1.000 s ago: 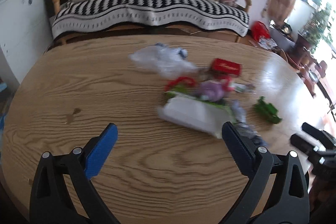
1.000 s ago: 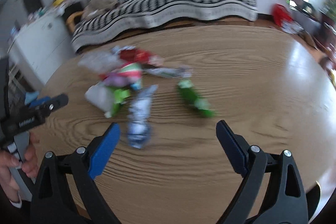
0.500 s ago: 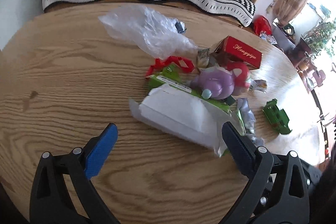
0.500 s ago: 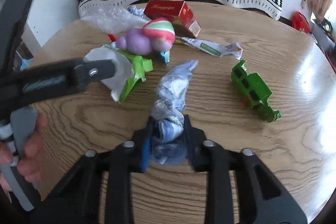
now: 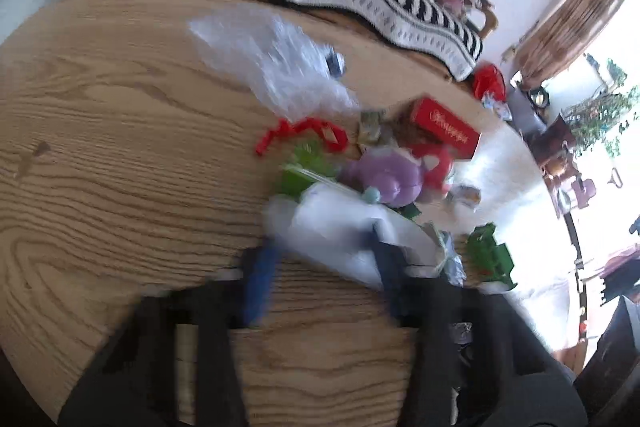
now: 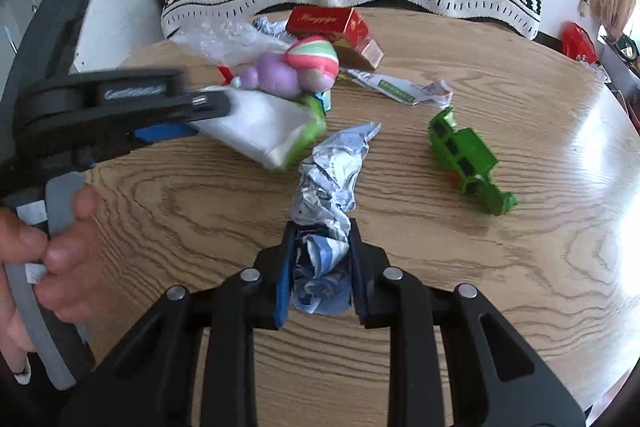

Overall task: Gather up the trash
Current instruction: 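Grasp the blue-white crumpled foil wrapper with the right tool while the left tool grasps the white-green tissue pack, then carry the foil wrapper and tissue pack to the bin and open both tools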

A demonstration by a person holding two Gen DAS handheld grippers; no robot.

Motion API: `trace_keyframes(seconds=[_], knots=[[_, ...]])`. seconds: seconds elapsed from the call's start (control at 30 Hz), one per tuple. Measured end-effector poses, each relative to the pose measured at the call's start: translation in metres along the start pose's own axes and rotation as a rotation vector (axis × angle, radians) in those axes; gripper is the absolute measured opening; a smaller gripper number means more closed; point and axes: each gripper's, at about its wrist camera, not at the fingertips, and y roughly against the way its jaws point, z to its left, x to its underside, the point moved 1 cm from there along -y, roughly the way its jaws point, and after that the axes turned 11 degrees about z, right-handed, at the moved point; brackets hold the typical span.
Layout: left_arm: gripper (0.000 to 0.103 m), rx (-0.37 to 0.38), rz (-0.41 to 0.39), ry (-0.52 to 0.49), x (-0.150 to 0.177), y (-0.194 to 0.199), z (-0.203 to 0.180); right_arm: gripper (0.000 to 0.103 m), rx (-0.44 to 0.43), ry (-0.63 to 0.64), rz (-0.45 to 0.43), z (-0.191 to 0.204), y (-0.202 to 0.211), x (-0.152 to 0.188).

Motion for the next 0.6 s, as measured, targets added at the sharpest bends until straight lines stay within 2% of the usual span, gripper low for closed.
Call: trace_keyframes(seconds=[0.07,0.27,0.43,0.6], knots=[[0.026,0.039,-0.003,0.001,0.001,0.012,0.002,0.024,-0.003,-0.005,-0.013,-0.003,0.008,0.002],[0.013,0.063,-0.074,-0.011,0.009,0.052,0.001,0.024,-0.014,-0.026,-0.048,-0.012,0.029,0.011],[0.011,0.047,-0.138,-0.072,0.017,0.078,-0.017,0.024,-0.015,-0.043,-0.078,-0.024,0.050,0.018],[0.010,-0.001,-0.218,-0.168,0.030,0.097,-0.053,0.024,-0.007,-0.092,-0.124,-0.048,0.083,0.031]])
